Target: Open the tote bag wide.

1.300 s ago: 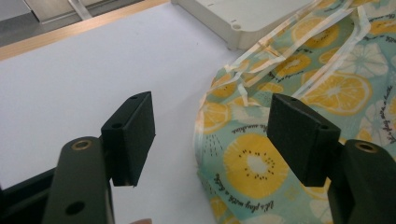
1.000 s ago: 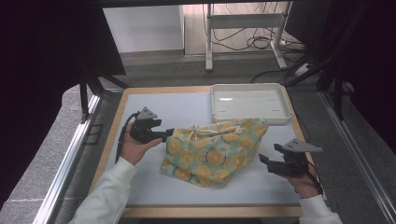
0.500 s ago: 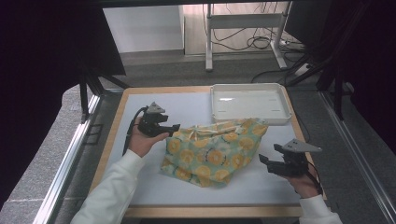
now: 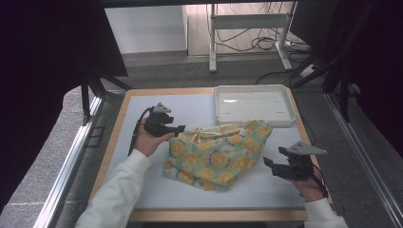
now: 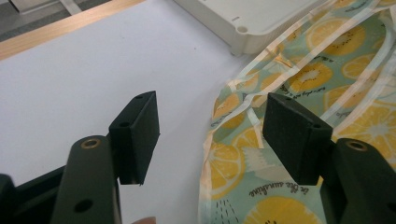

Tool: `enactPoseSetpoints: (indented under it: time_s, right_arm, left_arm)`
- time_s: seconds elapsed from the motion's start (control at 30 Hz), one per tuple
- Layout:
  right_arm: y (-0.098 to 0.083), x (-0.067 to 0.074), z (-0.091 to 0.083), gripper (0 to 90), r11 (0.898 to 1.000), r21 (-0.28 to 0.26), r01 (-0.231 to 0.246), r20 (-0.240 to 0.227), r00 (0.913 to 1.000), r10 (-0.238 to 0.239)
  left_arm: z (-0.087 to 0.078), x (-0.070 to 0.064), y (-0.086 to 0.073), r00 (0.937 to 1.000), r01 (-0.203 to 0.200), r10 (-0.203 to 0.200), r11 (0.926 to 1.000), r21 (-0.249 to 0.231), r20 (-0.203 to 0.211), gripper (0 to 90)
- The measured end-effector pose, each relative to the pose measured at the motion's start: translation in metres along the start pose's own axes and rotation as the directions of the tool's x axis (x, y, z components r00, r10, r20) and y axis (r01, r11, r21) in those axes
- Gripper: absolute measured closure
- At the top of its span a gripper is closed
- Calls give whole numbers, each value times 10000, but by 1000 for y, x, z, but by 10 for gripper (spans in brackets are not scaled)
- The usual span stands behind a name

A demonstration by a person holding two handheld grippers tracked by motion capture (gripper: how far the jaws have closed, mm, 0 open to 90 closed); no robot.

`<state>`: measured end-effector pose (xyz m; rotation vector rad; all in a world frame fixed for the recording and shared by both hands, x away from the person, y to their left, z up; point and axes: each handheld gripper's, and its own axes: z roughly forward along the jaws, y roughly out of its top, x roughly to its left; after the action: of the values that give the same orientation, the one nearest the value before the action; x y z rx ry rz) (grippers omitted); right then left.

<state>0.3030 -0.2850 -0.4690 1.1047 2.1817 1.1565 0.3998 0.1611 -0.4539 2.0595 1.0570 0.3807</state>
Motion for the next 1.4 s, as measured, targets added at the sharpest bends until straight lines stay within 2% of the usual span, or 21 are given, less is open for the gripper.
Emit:
enactPoseSetpoints:
  time_s: [0.1, 0.33, 0.47, 0.6, 0.67, 0.7, 0.8, 0.97, 1.13, 1.27, 1.4]
  right_arm:
    - [0, 1, 1, 264, 10000, 30, 41, -3, 10000, -41]
    - [-1, 0, 1, 264, 10000, 63, 23, -1, 10000, -23]
    - [-2, 0, 2, 264, 9999, 110, 37, 16, 10000, -37]
    - [-2, 0, 2, 264, 9999, 107, 24, 33, 10000, -24]
    - [-2, 0, 3, 264, 9999, 110, 8, 22, 10000, -8]
    - [-2, 0, 3, 264, 9999, 119, 18, 19, 10000, -18]
    - [-3, 0, 3, 264, 9999, 131, 11, 25, 10000, -11]
    - [-3, 0, 3, 264, 9999, 134, 3, 63, 10000, -4]
    - [-3, -1, 3, 264, 9999, 131, 8, 106, 9999, -9]
    - [-3, -1, 3, 264, 9999, 114, -11, 163, 9999, 10]
    - [-2, -1, 2, 265, 10000, 70, -29, 230, 9997, 28]
  left_arm:
    - [10, 3, -1, 9998, 172, -175, 9995, 283, 95, 382]
    - [22, 5, -2, 9998, 188, -194, 9978, 633, 87, 395]
    - [30, 7, -4, 9994, 258, -277, 9956, 906, 197, 399]
    - [33, 6, -5, 9992, 172, -209, 9945, 1031, 352, 413]
    - [37, 7, -7, 9987, 113, -175, 9921, 1248, 489, 421]
    - [38, 6, -8, 9983, 226, -293, 9915, 1279, 510, 430]
    - [43, 6, -12, 9974, 190, -291, 9885, 1499, 658, 487]
    - [48, 5, -19, 9970, 108, -238, 9852, 1710, 742, 666]
    - [45, 4, -21, 9957, 38, -182, 9876, 1570, 905, 810]
    - [40, 4, -21, 9954, -6, -127, 9903, 1387, 950, 862]
    - [29, 0, -20, 9937, 65, -160, 9963, 857, 1107, 885]
